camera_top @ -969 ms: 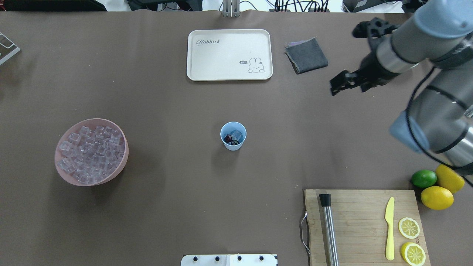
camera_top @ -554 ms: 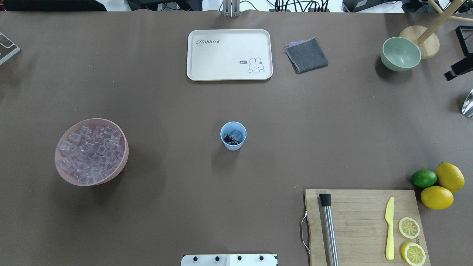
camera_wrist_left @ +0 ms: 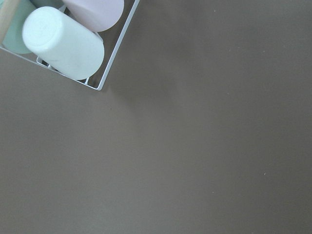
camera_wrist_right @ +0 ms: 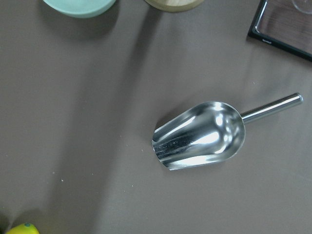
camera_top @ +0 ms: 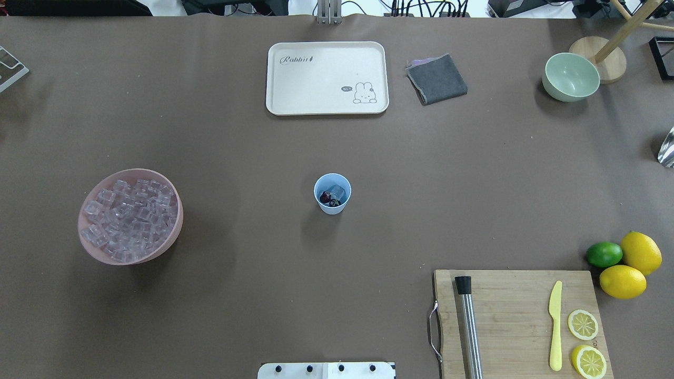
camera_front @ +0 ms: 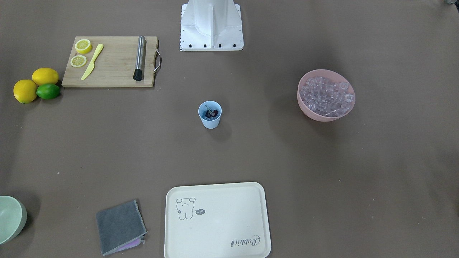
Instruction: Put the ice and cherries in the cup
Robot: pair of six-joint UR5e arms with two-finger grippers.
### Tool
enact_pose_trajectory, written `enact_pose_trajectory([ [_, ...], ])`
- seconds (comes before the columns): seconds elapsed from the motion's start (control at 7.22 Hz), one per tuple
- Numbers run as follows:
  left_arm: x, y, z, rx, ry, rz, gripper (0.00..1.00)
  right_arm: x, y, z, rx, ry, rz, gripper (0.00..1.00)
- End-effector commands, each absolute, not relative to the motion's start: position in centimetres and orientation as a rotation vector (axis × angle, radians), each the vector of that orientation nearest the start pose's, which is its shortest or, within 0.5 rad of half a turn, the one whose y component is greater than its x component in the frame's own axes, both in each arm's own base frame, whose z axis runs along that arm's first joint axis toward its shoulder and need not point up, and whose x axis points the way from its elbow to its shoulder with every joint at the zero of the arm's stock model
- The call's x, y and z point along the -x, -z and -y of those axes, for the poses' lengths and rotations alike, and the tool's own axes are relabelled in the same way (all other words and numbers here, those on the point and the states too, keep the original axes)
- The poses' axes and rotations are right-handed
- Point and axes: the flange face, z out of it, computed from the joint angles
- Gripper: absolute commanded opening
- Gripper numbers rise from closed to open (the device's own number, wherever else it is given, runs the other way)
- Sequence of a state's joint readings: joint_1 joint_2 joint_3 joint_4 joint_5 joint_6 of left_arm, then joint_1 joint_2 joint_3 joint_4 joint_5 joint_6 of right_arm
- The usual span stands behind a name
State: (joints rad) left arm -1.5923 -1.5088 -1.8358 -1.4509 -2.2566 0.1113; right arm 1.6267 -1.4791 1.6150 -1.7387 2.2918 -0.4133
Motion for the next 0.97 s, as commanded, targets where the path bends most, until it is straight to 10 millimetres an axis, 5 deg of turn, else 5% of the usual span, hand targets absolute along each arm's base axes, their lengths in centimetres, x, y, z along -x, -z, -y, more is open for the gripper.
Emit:
enact_pose_trajectory([
  [0.0,8.2,-56.8,45.5,-0.122,-0.083,-0.737,0.98,-10.3,-63.8,49.8,-0.109,0.324,0.721,1.00],
  [0.83,8.1,-58.7,43.9,-0.085,-0.065,-0.742,0.98,-10.2,-64.2,48.9,-0.122,0.330,0.717,1.00],
])
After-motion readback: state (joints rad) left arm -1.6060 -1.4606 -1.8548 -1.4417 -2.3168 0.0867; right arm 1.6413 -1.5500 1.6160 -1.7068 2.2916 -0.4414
